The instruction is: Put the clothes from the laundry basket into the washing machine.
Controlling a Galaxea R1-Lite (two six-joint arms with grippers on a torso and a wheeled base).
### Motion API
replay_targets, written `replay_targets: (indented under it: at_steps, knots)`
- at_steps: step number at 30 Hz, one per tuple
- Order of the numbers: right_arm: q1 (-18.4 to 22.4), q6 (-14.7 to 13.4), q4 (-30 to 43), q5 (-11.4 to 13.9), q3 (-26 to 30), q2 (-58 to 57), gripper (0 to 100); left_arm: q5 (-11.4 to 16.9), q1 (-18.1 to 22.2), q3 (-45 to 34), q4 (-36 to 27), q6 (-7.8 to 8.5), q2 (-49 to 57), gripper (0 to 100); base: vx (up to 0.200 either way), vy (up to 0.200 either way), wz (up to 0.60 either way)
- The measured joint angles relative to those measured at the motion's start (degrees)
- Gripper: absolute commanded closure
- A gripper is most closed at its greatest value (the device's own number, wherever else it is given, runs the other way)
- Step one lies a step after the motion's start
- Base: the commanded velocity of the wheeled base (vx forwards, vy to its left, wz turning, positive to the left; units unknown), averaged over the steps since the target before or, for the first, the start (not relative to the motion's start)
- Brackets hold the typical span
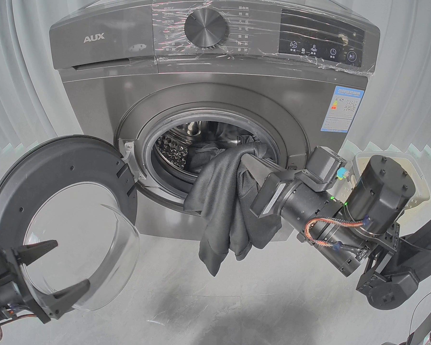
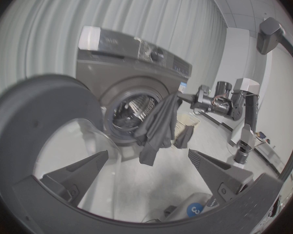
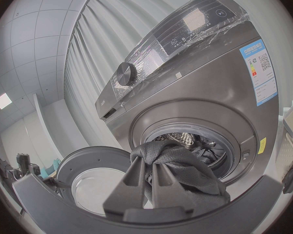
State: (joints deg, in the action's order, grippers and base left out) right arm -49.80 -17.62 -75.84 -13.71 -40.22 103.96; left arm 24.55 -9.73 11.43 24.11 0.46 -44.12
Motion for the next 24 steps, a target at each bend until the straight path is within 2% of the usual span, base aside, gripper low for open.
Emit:
replay_targets:
  at_steps: [6, 14, 24]
  knots:
    - [0.2, 0.0, 0.0, -0.5, -0.6, 0.2, 100, 1.1, -5.6, -0.8, 9.5, 0.87, -14.3, 0, 0.0, 0.0, 0.0]
    - [0.6, -0.1, -0.1, -1.4, -0.9, 0.6, 100, 1.4, -8.8, -1.0, 23.9, 1.72, -31.5, 0, 0.0, 0.0, 0.0]
    - [1.0, 0.0, -0.1, -3.0, -1.5, 1.8, 100, 0.1, -13.2, -1.0, 34.8, 1.88, -46.8, 0, 0.0, 0.0, 0.0]
